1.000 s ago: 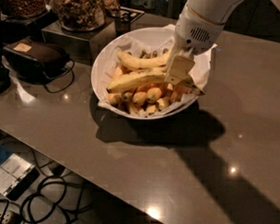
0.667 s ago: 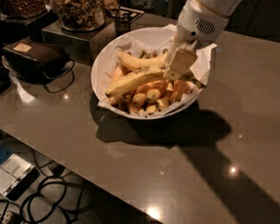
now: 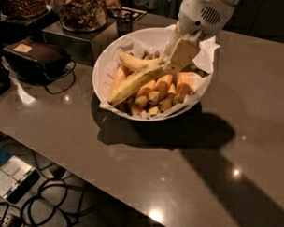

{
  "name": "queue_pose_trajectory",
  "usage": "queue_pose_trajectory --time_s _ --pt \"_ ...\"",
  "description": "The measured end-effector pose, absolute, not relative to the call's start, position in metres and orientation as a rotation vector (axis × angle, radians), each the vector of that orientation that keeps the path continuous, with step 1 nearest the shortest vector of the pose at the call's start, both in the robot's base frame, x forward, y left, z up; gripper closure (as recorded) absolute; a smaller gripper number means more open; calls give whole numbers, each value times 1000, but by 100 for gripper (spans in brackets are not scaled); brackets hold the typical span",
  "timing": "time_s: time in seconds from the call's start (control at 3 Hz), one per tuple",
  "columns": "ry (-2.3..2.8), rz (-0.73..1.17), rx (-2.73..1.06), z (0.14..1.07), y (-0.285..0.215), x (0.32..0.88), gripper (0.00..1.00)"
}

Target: Pick banana from white bowl

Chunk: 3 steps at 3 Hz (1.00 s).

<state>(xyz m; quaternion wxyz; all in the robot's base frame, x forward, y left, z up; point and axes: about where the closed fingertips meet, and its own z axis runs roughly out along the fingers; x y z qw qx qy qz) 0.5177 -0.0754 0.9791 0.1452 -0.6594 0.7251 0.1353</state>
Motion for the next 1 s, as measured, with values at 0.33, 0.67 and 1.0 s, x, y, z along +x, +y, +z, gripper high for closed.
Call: queue_pose_trajectory --time_s 0.33,0.67,1.0 --pt "2039 403 -1877 986 -68 524 100" --pt "1939 441 -1869 1011 -61 515 100" --pt "1868 472 -1875 1029 -54 506 100"
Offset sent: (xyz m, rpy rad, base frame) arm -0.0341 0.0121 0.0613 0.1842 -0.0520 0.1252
